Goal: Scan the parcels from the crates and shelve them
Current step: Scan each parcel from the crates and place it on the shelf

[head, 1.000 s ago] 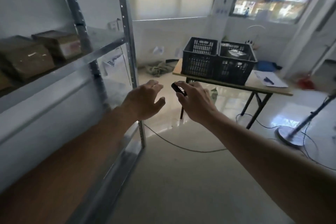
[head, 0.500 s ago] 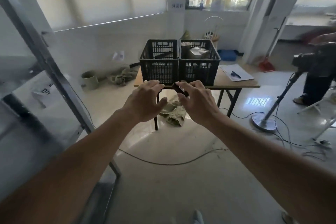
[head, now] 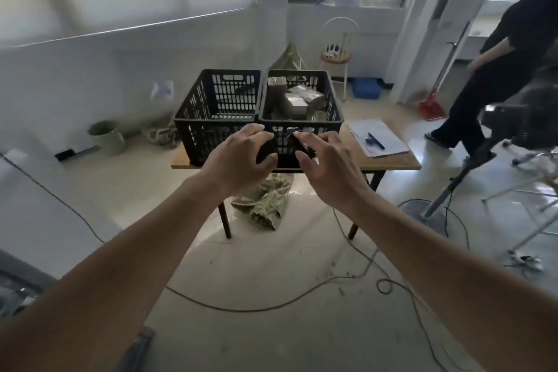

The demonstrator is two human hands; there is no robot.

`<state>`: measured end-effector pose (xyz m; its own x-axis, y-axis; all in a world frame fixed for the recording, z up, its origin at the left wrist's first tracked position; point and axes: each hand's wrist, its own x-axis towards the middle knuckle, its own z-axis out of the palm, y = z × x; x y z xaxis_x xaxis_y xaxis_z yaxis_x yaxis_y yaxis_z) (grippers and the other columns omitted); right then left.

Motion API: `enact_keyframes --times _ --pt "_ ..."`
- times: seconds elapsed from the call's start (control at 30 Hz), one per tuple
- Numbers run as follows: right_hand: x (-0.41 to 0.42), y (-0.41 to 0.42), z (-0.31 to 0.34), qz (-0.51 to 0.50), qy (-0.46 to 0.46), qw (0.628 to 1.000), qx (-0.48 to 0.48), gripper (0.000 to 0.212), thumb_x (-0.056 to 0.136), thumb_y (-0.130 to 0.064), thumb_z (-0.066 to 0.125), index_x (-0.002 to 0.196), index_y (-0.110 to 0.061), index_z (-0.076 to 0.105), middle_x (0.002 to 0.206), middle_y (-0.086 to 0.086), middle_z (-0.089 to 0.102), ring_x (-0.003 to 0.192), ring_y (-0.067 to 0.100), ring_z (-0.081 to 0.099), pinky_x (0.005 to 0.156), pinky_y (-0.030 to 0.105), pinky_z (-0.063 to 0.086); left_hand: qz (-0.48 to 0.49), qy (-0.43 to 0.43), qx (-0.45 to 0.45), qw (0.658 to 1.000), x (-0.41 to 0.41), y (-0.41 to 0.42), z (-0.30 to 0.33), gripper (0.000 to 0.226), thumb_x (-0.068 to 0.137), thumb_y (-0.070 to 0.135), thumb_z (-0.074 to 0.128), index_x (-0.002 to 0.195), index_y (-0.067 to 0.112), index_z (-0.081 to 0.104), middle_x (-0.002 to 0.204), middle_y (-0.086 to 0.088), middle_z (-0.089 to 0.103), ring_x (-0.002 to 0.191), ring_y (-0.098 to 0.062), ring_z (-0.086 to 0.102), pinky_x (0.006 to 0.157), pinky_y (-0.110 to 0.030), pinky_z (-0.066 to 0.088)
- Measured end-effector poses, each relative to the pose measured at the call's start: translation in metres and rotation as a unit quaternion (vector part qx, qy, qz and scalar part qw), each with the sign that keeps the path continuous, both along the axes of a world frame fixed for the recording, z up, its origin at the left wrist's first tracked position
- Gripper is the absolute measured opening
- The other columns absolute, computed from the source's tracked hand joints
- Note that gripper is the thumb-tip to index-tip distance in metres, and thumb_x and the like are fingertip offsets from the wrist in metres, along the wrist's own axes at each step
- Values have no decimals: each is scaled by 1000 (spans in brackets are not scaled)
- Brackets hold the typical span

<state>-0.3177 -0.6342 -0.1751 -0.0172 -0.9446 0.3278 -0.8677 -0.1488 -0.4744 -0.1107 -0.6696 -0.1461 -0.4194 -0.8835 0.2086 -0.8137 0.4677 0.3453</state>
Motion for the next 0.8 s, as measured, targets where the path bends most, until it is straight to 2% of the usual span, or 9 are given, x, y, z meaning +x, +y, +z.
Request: enact_keyframes --times 0.17,0.4,0.6,0.8 --pt "-24 -82 -19 -14 -11 1000 16 54 101 -55 44 152 -39 52 127 8 58 107 38 61 95 56 53 -9 -2 12 1000 -23 -89 -10 55 103 43 57 151 17 54 157 1 47 141 -20 49 113 -43 45" --pt "-48 -210 -51 -25 -3 999 45 49 106 -51 50 153 -38 50 130 9 56 109 38 62 94 57 56 -34 4 29 999 -54 -228 -38 53 102 41 59 150 17 55 153 1 51 135 -19 52 110 -40 47" --pt "-65 -302 -72 -54 -10 995 81 47 106 -50 52 153 -42 49 129 6 54 112 38 62 96 58 55 -53 -19 67 996 -76 -334 -67 54 102 42 58 151 18 53 151 0 52 136 -22 53 112 -45 47" --pt "-94 -371 -89 -55 -34 991 114 46 108 -44 55 154 -38 52 129 7 54 111 33 60 103 55 51 -44 -39 124 991 -107 -410 -96 59 101 41 60 154 18 49 151 -2 51 137 -25 52 113 -47 46"
